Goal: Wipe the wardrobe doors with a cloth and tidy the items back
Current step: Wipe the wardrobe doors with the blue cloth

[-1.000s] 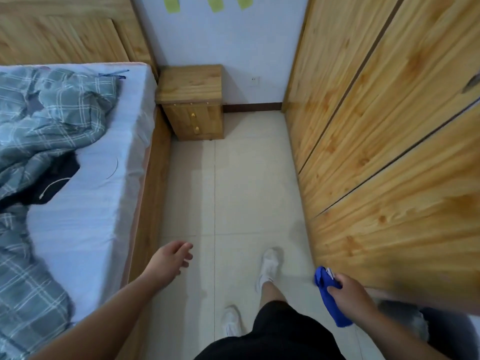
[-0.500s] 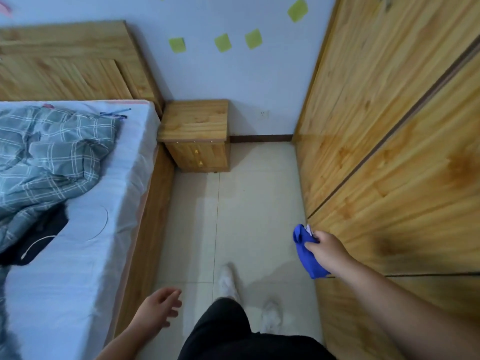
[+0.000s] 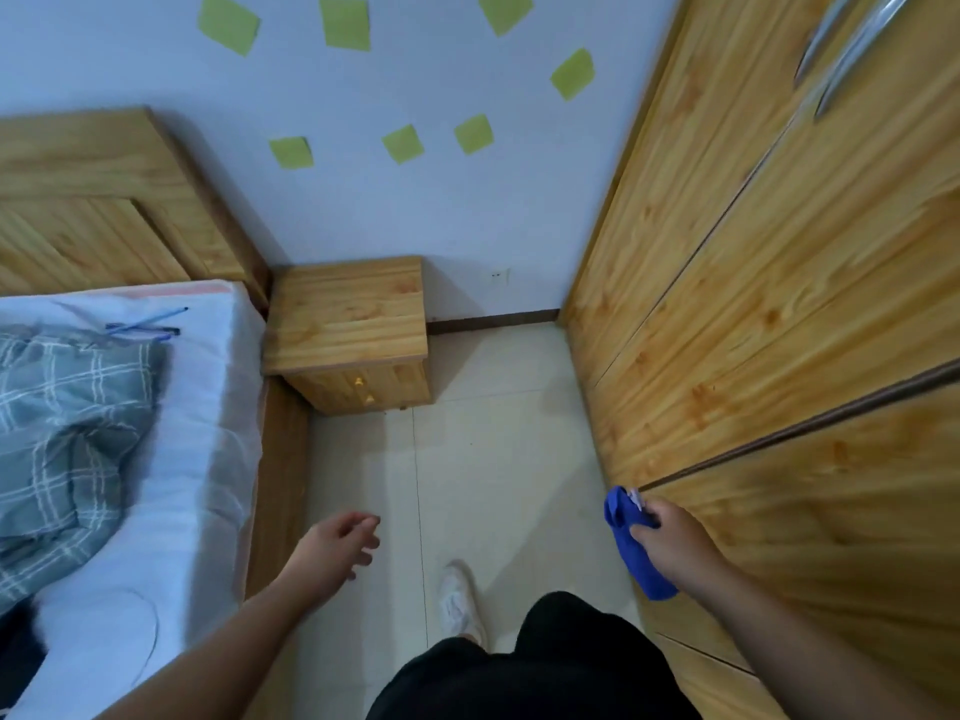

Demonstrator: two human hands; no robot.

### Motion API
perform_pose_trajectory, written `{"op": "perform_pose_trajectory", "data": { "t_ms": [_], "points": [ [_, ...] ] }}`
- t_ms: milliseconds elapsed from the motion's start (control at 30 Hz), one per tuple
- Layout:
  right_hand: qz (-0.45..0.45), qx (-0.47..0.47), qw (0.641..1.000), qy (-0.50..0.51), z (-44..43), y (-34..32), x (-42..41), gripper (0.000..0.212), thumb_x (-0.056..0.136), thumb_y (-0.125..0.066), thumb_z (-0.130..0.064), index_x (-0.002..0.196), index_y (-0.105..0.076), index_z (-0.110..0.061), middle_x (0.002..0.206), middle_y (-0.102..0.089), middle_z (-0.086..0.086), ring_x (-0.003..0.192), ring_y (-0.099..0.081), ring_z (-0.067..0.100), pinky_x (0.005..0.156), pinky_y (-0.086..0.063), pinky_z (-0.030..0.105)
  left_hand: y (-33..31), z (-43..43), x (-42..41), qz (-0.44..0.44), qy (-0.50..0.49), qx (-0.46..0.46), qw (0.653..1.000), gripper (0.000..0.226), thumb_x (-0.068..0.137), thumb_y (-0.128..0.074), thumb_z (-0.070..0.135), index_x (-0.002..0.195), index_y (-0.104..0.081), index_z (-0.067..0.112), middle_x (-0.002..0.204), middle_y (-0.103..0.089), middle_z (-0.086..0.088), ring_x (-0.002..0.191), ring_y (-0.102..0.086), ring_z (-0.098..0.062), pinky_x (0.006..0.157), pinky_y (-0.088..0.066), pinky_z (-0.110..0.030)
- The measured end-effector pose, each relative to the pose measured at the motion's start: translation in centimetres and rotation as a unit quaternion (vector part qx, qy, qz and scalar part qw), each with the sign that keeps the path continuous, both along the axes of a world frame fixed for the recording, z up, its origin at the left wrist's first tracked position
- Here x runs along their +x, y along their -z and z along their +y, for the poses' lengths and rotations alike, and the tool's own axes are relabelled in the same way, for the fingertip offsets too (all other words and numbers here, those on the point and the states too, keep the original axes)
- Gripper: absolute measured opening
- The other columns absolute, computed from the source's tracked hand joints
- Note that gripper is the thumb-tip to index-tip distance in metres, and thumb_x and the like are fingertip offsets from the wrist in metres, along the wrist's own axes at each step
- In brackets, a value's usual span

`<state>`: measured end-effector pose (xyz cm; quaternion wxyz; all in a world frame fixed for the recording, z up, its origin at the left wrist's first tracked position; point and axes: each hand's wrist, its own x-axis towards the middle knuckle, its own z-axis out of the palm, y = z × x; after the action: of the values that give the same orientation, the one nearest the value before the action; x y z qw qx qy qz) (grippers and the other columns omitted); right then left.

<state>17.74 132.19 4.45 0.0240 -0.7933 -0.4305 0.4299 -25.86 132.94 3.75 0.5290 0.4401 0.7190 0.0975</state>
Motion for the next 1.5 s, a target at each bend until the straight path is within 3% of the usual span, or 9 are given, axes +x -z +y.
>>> {"op": "perform_pose_trajectory", "data": {
  "t_ms": [167,267,400,733,1000,1133,1300,1500],
  "points": [
    [-0.018,-0.059,0.998,0.033,2.2,1.1,1.7,0.013,0.094,-0.059,-0.022,0.085,-0.056,-0.032,0.083,-0.065,-0.003,0.072,-0.062,0.015,0.056,-0.038,0.029,-1.0,11.4,0.5,-0.016,0.025,0.033,0.999,0.014,0.107,-0.055,0.033,0.111,-0.069,0.031,0.1,-0.076,0.002,0.089,-0.074,-0.017,0.07,-0.057,-0.03],
    [-0.01,-0.067,0.997,0.048,4.9,2.0,2.3,0.012,0.093,-0.057,-0.02,0.085,-0.061,-0.028,0.076,-0.066,0.0,0.066,-0.061,0.018,0.056,-0.036,0.029,-0.8,16.3,1.6,-0.017,0.029,0.036,0.999,0.014,0.107,-0.055,0.032,0.111,-0.068,0.032,0.1,-0.076,0.002,0.09,-0.073,-0.019,0.071,-0.058,-0.031],
    [0.015,-0.054,0.997,0.049,11.0,3.3,3.1,0.009,0.09,-0.056,-0.017,0.087,-0.064,-0.016,0.077,-0.069,0.01,0.068,-0.065,0.028,0.058,-0.037,0.031,-0.4,20.5,3.1,0.001,0.024,0.02,1.0,0.013,0.107,-0.055,0.03,0.107,-0.068,0.032,0.098,-0.076,0.001,0.089,-0.073,-0.019,0.071,-0.058,-0.032],
    [0.024,0.034,0.998,0.047,31.3,-0.2,3.3,0.011,0.092,-0.055,-0.024,0.087,-0.062,-0.018,0.08,-0.067,0.005,0.072,-0.064,0.023,0.06,-0.042,0.032,0.0,27.9,3.1,0.04,0.008,-0.052,0.998,0.015,0.107,-0.056,0.026,0.109,-0.071,0.022,0.093,-0.078,-0.004,0.082,-0.074,-0.02,0.06,-0.053,-0.027],
    [0.018,0.062,0.995,0.079,40.9,-1.1,1.0,0.007,0.093,-0.055,-0.026,0.091,-0.061,-0.028,0.085,-0.067,-0.004,0.076,-0.064,0.015,0.061,-0.046,0.031,0.2,41.6,4.7,0.015,0.047,-0.052,0.997,0.017,0.108,-0.056,0.026,0.103,-0.071,0.022,0.092,-0.078,-0.006,0.077,-0.071,-0.022,0.06,-0.051,-0.028],
    [0.026,0.051,0.985,0.16,42.7,-0.8,-0.1,0.011,0.094,-0.056,-0.025,0.103,-0.059,-0.031,0.097,-0.067,-0.006,0.087,-0.065,0.016,0.072,-0.05,0.033,0.4,50.3,5.9,-0.007,0.115,-0.062,0.991,0.019,0.108,-0.054,0.02,0.105,-0.072,0.015,0.094,-0.075,-0.013,0.074,-0.065,-0.022,0.059,-0.047,-0.028],
    [0.02,0.027,0.962,0.271,41.5,-1.9,-1.2,0.009,0.094,-0.056,-0.019,0.085,-0.055,-0.022,0.082,-0.064,0.003,0.071,-0.061,0.019,0.061,-0.041,0.032,0.2,59.2,8.7,-0.005,0.214,-0.07,0.974,0.019,0.107,-0.053,0.012,0.107,-0.071,0.006,0.083,-0.07,-0.009,0.067,-0.059,-0.02,0.055,-0.04,-0.026],
    [0.016,0.007,0.919,0.395,36.9,-2.6,-2.5,0.013,0.095,-0.055,-0.019,0.083,-0.052,-0.021,0.077,-0.06,0.003,0.064,-0.056,0.019,0.059,-0.037,0.03,-0.1,65.2,15.5,-0.043,0.257,-0.088,0.962,0.016,0.104,-0.048,-0.008,0.112,-0.062,-0.011,0.072,-0.058,-0.015,0.054,-0.052,-0.019,0.038,-0.037,-0.013]
  ]
}}
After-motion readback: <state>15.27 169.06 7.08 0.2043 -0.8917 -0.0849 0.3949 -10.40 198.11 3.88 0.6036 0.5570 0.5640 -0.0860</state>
